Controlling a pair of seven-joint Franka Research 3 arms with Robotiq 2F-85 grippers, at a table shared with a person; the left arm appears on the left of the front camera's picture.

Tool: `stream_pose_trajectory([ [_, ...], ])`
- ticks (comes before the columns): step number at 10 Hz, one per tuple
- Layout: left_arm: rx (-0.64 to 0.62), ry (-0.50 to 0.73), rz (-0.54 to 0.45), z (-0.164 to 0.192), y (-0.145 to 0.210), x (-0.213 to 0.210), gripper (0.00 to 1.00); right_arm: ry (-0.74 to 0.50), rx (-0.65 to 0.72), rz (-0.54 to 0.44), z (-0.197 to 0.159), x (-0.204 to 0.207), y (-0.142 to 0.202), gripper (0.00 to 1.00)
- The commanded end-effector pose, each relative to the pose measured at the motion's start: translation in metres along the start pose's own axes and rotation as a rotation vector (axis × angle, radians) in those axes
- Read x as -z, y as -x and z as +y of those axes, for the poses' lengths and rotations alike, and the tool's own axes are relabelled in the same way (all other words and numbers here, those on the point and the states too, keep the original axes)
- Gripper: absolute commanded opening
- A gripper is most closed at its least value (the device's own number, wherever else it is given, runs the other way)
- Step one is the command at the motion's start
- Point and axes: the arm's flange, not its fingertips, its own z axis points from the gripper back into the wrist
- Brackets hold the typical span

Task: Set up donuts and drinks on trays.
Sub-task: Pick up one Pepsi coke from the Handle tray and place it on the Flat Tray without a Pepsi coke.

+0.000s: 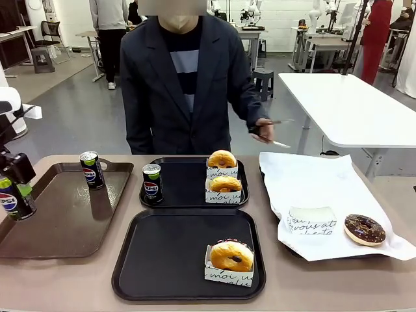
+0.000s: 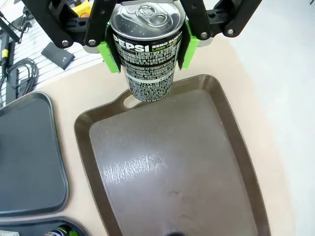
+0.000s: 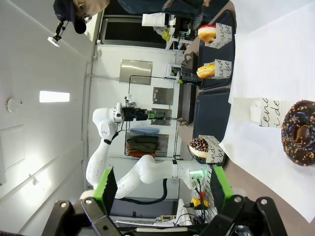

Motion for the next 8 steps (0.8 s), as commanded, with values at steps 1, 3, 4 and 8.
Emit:
stream_pose_trajectory([
  [1,0.013,-0.002,0.013,-0.006,-0.002,0.001,0.00,-0.013,-0.015,-0.004,0.000,0.000,0.000,1.00],
  [3,0.013,-0.002,0.013,-0.006,-0.002,0.001,0.00,-0.013,-0.015,-0.004,0.000,0.000,0.000,1.00],
  [4,0.013,-0.002,0.013,-0.006,-0.002,0.001,0.00,-0.013,-0.015,-0.004,0.000,0.000,0.000,1.00],
  [8,0.125,-0.037,-0.069,-0.036,-0.011,0.001,0.59,-0.013,-0.015,-0.004,0.000,0.000,0.000,1.00],
])
